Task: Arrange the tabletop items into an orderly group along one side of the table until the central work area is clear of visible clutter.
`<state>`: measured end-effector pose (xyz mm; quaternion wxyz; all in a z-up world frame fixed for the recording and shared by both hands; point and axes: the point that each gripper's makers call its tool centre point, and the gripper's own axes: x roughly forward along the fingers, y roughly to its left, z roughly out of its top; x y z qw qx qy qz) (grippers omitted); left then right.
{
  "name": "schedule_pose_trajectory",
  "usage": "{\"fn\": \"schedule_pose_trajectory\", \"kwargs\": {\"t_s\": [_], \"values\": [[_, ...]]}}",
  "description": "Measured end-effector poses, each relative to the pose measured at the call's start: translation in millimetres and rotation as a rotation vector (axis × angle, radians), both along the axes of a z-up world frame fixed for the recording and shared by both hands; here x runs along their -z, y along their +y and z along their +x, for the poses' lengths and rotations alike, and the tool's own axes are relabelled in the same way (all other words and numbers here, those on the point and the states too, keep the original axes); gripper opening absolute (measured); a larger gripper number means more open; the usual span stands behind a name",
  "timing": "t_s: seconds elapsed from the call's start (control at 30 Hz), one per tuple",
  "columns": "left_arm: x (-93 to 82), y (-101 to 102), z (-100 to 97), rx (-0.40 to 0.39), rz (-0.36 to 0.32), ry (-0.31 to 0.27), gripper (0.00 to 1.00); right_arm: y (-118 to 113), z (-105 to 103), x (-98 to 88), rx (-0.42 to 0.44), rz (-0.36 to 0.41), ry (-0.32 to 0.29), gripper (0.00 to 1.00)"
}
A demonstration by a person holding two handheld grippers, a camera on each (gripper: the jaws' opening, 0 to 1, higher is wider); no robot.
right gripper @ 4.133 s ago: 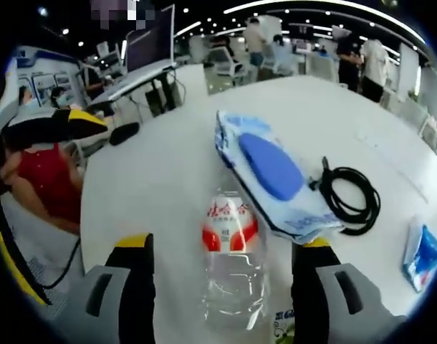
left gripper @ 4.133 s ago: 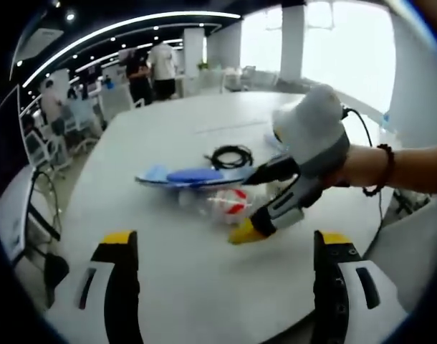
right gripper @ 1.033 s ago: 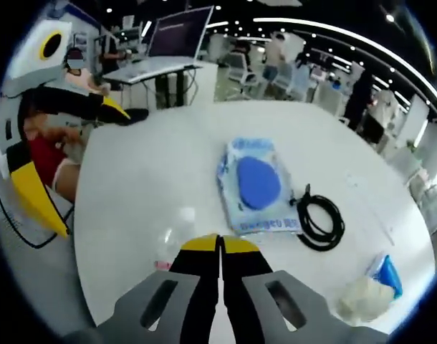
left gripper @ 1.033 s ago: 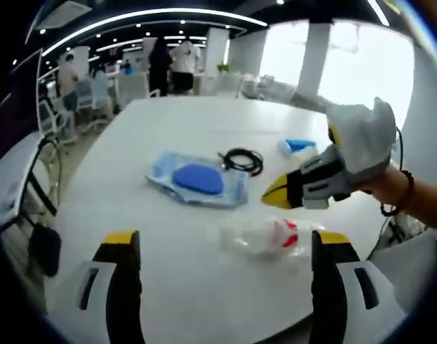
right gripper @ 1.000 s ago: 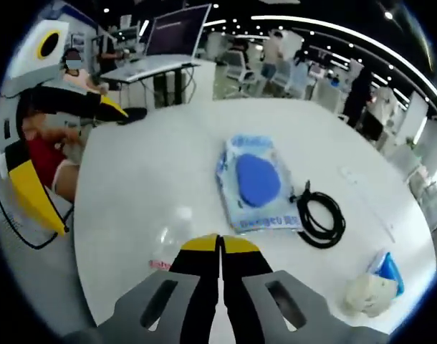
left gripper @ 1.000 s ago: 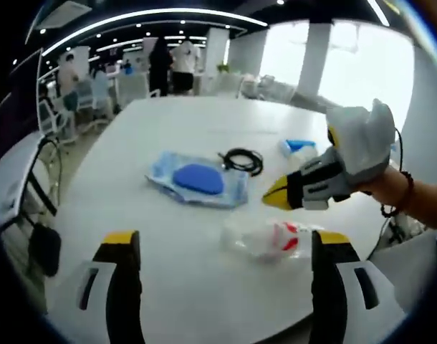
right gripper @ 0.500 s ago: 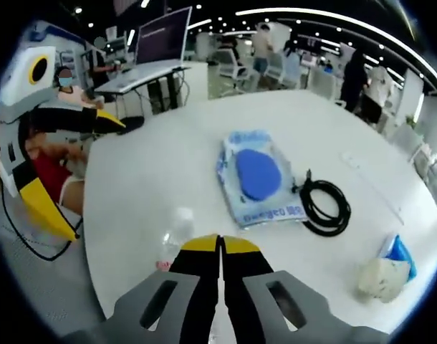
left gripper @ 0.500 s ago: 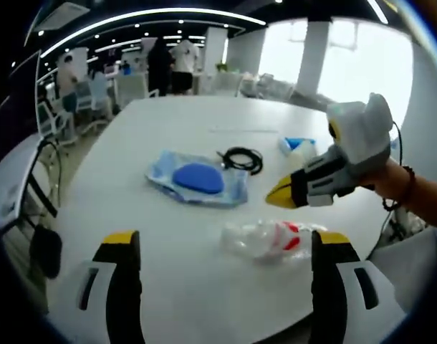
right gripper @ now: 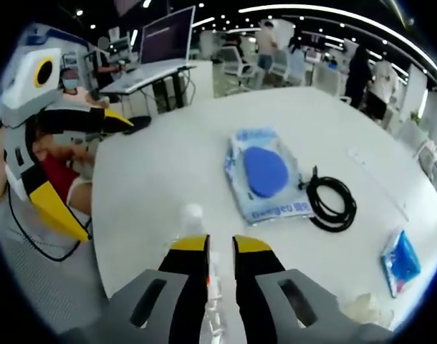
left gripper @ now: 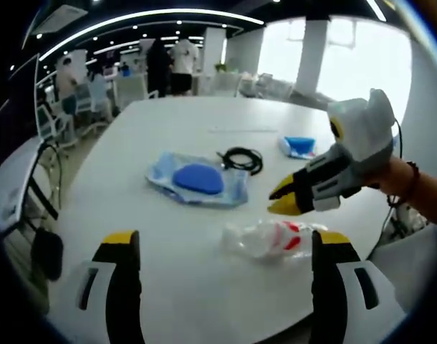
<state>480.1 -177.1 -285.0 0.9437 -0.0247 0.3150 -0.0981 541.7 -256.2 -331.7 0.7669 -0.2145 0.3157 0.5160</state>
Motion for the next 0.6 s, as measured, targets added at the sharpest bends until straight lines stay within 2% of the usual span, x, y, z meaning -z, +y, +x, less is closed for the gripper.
{"fn": "schedule_pose_trajectory", "kwargs": {"t_s": [0.17,0.43,0.6], "values": [[0.5,0.1,-0.1,0.003,0.007,0.002,0.98,0.1,-8.4,2.1,-0.015,-0.011,0.032,0.27],[-1.2,0.2,-0.6,0.01,0.025,-0.007,0.99,-2.0,-24.3,14.3,-0.048,-0.071,0.082,0.45],[-3.4,0.4,-0.6,0.013,0.03,-0.015,0.99,-4.4,-32.6,25.2,-0.076,-0.129,0.096,0.51]]}}
